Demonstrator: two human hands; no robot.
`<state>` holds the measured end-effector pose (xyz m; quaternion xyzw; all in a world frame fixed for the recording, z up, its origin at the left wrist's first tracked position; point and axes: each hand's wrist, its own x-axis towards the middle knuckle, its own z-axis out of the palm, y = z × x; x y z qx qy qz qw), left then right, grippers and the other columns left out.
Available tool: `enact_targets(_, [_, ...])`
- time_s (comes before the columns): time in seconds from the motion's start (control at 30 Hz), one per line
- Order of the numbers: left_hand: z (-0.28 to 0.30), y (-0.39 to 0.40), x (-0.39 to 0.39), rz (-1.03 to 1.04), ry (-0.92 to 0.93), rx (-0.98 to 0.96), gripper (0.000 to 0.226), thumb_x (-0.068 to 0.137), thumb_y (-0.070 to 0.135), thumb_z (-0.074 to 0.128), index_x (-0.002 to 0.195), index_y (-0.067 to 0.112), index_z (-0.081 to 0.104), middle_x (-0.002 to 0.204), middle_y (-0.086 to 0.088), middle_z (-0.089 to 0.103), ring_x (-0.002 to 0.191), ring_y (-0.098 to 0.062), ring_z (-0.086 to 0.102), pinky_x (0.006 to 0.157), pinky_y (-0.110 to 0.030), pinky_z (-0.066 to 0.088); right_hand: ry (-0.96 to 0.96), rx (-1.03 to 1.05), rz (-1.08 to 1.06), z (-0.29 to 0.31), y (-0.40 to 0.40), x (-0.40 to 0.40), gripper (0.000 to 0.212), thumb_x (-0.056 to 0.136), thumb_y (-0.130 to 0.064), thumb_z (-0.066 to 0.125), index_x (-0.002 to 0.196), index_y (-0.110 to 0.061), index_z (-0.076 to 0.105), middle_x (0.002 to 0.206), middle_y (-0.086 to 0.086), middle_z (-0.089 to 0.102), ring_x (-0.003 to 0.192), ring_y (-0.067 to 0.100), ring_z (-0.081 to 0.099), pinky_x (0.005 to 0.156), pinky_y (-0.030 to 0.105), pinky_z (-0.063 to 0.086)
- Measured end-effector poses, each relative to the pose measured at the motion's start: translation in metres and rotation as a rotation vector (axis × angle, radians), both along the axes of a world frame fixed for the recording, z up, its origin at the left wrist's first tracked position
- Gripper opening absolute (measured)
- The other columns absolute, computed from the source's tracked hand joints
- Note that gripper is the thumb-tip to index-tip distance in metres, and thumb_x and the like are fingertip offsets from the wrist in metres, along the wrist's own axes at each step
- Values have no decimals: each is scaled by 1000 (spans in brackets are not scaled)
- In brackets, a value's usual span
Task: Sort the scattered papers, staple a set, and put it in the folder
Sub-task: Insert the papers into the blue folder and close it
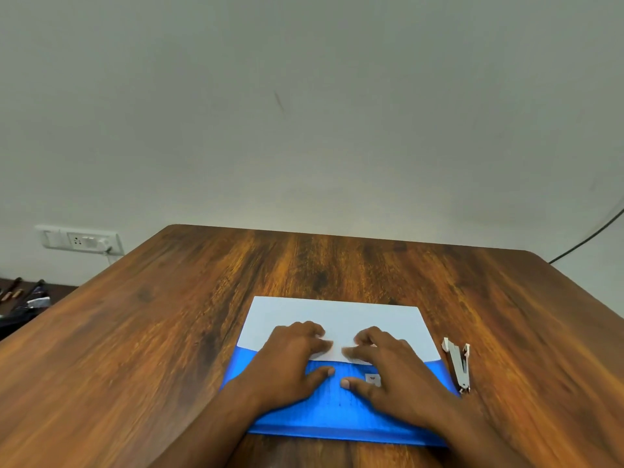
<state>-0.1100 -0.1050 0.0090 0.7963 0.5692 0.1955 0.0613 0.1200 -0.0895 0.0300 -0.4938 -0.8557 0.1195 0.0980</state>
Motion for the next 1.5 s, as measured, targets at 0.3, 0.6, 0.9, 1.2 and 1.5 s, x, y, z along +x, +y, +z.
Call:
enact_targets(0.3, [-18,-10,-63,734,-178,83,70,85,70,64,136,23,52,137,-4,62,119,-23,61,101,-44,53,82,37,-651,-1,12,50,69,79,-68,76,133,-28,60,133,-5,64,109,14,65,80,24,55])
enact_targets(0.6, [-19,-3,-69,753,-248,-36,42,80,67,73,83,27,59,76,7,63,70,-9,61,64,-35,56,33,-64,-710,6,15,51,59,72,-72,79,106,-29,55,99,-12,60,80,10,58,58,18,40])
enact_targets(0.9, [-17,5,-68,750,-358,-101,37,80,54,81,85,24,61,80,3,65,73,-13,63,61,-36,55,84,-121,-705,5,27,54,59,74,-67,81,108,-26,55,101,-9,64,83,12,63,60,22,47])
enact_targets(1.2, [4,36,-70,622,-592,-10,39,86,30,83,115,20,59,124,-4,69,99,-14,61,80,-29,48,353,-109,-691,14,60,51,43,83,-49,83,105,-23,57,99,-7,64,84,11,66,69,29,57])
enact_targets(1.5, [21,118,-75,533,-647,44,45,88,17,81,127,9,61,127,-11,69,103,-17,59,82,-28,45,547,-142,-698,21,139,43,40,81,-39,87,100,-21,56,106,2,71,90,18,71,82,40,64])
